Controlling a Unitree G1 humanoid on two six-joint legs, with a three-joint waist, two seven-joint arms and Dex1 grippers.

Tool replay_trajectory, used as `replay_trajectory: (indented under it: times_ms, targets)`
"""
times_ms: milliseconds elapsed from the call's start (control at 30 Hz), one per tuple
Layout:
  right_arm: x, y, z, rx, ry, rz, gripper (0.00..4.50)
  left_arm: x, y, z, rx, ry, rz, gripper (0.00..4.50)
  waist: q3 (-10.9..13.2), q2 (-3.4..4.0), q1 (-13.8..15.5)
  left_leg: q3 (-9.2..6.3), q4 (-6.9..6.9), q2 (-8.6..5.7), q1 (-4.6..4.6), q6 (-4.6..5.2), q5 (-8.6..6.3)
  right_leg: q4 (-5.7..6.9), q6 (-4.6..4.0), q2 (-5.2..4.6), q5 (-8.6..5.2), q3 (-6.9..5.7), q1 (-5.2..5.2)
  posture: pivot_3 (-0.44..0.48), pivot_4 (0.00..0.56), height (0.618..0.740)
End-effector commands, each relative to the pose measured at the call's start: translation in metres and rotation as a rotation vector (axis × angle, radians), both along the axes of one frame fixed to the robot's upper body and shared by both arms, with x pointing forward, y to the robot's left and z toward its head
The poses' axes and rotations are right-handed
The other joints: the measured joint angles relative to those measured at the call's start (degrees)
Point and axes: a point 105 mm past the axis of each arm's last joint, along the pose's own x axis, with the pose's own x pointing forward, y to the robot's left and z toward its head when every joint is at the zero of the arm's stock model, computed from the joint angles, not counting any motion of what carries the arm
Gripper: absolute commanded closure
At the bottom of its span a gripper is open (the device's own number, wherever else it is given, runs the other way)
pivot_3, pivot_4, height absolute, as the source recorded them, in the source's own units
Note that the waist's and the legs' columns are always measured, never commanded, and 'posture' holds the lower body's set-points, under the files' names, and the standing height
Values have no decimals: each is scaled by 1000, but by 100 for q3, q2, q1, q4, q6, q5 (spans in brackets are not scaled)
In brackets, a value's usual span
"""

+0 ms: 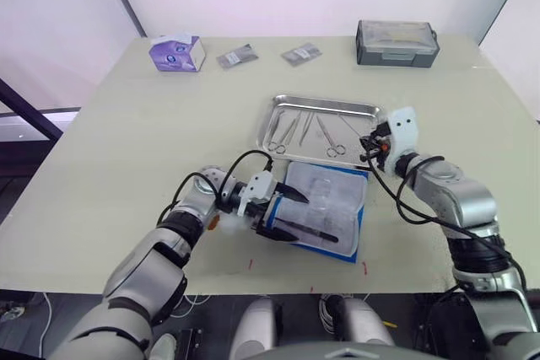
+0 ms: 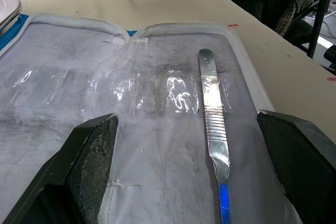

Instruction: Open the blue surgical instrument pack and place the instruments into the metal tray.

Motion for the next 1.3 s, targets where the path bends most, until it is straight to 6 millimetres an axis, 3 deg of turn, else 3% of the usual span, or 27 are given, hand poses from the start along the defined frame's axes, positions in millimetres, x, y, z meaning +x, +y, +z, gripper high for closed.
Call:
replay_trajectory:
  times_ms: [33, 267, 333, 567, 633, 700, 833, 1033, 1167, 1300]
  targets:
    - [12, 6, 6, -12, -39, -12, 4438, -22, 4, -30, 67, 117, -43, 0, 0, 1, -5, 0, 0, 0, -1, 0, 0, 0, 0, 0, 0, 0, 0, 0, 150, 738]
    - [33, 22, -3, 19, -19, -28, 4438, -23, 5, -31, 66, 118, -44, 0, -1, 6, -67, -5, 0, 0, 1, 0, 0, 4, 0, 0, 0, -3, 0, 0, 150, 738]
    - [34, 24, -3, 20, -18, -16, 4029, -23, 5, -31, 66, 118, -44, 0, -1, 6, -69, -5, 0, -1, 0, 0, 0, 4, 0, -1, 0, -3, 0, 0, 150, 738]
    - [32, 18, 22, 7, -150, 1, 1268, -24, 6, -31, 65, 122, -43, 0, 2, 12, -96, -39, 0, -2, -1, 0, 0, 5, 0, -1, 0, -3, 0, 0, 150, 738]
    - [21, 22, 32, 26, -197, 75, 166, -24, 6, -31, 64, 123, -44, 0, 3, 14, -98, -45, 0, -3, -4, 0, 0, 3, 0, -2, 0, -5, 0, 0, 150, 738]
    - [3, 30, 40, 44, -243, 178, 64, -25, 6, -31, 64, 124, -43, 0, 2, 15, -98, -50, 0, -5, -7, 0, 0, 2, 1, -1, 0, -4, 0, 0, 150, 738]
    - [-40, 38, 38, 52, -266, 370, 64, -25, 6, -31, 64, 124, -43, 0, 2, 16, -104, -57, 0, -7, -9, 0, 0, 1, 2, -1, -1, -4, 2, 0, 150, 738]
    - [-122, 40, 12, 85, -220, 662, 64, -25, 5, -31, 64, 127, -46, 0, 2, 18, -49, -75, -5, -21, -13, 7, -5, -27, 10, 4, -29, -8, 37, 0, 150, 738]
    - [-141, 39, -8, 33, -151, 730, 64, -25, 5, -31, 67, 127, -47, 0, 12, 14, -122, -79, 3, -23, 7, 34, -20, -22, 12, 3, -32, 19, 52, 0, 150, 738]
    - [-146, 41, -24, -22, -115, 755, 64, -25, 6, -31, 69, 127, -48, 0, 14, 10, -116, -79, 3, -23, 17, 34, -20, -21, 13, 8, -34, 18, 57, 0, 150, 738]
